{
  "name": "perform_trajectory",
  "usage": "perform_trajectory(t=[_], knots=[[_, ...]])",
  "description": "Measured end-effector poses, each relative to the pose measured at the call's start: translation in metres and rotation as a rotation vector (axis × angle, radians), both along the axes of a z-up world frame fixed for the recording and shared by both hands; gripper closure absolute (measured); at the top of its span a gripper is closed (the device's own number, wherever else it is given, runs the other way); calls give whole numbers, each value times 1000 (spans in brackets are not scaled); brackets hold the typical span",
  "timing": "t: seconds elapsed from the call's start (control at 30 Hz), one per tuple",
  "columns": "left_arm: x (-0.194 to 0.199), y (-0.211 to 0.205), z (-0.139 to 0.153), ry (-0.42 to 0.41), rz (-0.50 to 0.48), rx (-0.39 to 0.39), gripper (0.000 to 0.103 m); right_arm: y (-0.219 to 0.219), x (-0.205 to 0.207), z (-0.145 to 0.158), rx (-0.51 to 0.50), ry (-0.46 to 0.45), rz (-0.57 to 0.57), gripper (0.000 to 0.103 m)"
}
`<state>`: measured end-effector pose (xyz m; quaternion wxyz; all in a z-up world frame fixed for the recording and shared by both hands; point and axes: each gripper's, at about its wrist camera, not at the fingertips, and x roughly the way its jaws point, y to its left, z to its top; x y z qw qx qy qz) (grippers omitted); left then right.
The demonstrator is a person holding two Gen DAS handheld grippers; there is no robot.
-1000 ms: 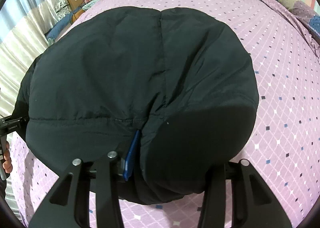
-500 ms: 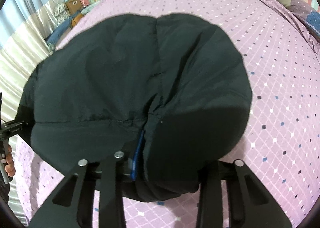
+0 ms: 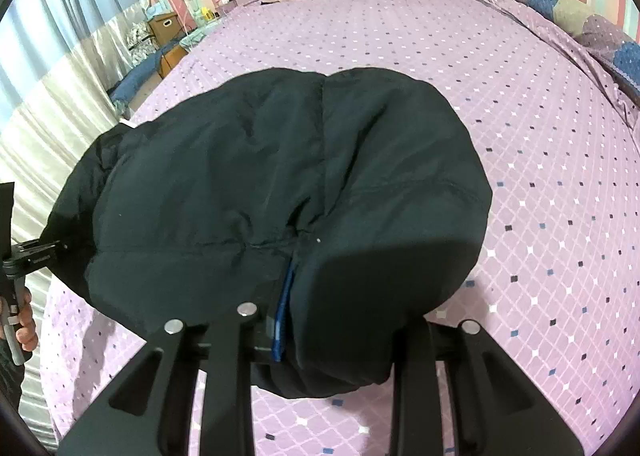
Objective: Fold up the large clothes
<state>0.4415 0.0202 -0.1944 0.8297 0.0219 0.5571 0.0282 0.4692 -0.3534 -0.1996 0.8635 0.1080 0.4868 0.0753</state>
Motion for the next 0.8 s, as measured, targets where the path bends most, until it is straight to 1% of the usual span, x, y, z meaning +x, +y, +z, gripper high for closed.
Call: perform_trajectory(t=[0.2, 0.4, 0.53, 0.8], knots=[[-6, 2, 4, -5, -2, 7, 77, 3, -5, 5, -23, -4, 9, 75], [-10, -7, 1, -12, -8, 28, 77, 5, -2, 5, -35, -1, 3, 75], [-9, -10, 9, -10, -4, 30, 77, 7, 1, 4, -38, 3, 5, 76], [-9, -13, 14, -16, -8, 33, 80, 10, 2, 10, -36, -1, 1, 76]])
